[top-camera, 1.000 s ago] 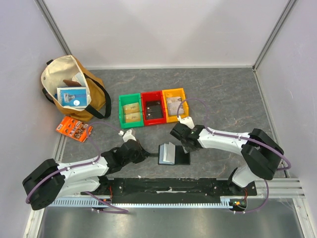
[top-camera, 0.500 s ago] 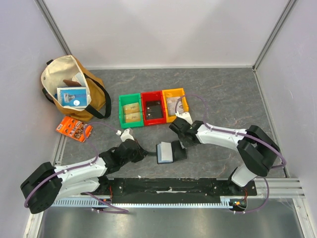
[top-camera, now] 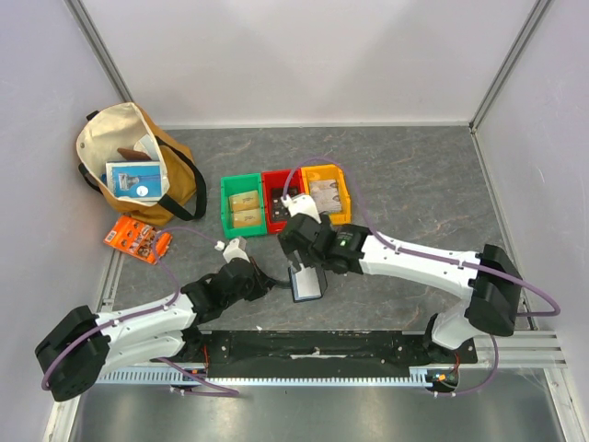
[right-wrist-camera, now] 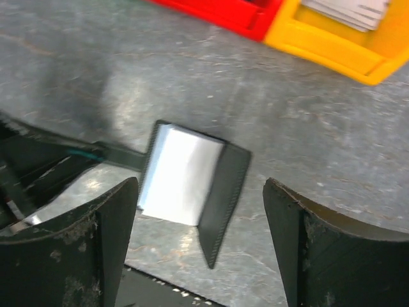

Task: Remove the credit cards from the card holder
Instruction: Open the card holder at the center of the board.

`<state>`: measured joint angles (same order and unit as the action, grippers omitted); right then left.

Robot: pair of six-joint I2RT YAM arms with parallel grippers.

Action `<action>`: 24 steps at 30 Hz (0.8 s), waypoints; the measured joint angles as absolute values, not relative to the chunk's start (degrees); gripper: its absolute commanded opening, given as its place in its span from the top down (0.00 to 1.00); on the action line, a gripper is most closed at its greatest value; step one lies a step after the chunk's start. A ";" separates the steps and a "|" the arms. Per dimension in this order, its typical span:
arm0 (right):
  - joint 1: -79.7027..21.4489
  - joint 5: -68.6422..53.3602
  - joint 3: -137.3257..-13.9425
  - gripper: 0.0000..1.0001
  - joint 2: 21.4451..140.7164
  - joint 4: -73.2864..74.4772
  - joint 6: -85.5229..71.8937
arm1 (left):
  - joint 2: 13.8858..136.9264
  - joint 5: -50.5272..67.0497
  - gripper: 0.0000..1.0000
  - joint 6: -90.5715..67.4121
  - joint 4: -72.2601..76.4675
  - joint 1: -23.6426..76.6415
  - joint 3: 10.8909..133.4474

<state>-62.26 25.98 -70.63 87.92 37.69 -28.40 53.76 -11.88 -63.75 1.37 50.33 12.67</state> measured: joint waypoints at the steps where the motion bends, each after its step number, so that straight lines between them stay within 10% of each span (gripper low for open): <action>1: -63.53 25.85 -71.11 0.23 88.38 37.47 -28.36 | 53.65 -11.86 0.98 -63.75 1.34 50.33 12.67; 6: -66.06 22.65 -71.20 0.36 89.34 34.30 -28.67 | 53.39 -11.88 0.98 -63.75 1.32 50.33 12.67; 16: -64.66 18.65 -63.42 0.04 95.57 29.43 -32.10 | 52.34 -11.92 0.98 -63.75 0.25 50.33 12.67; 24: -57.71 13.54 -53.69 0.02 93.65 23.68 -34.15 | 51.62 -12.19 0.98 -63.77 -0.82 50.33 12.67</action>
<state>-57.71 13.54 -53.69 93.65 23.68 -34.15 51.62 -12.19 -63.77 -0.82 50.33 12.67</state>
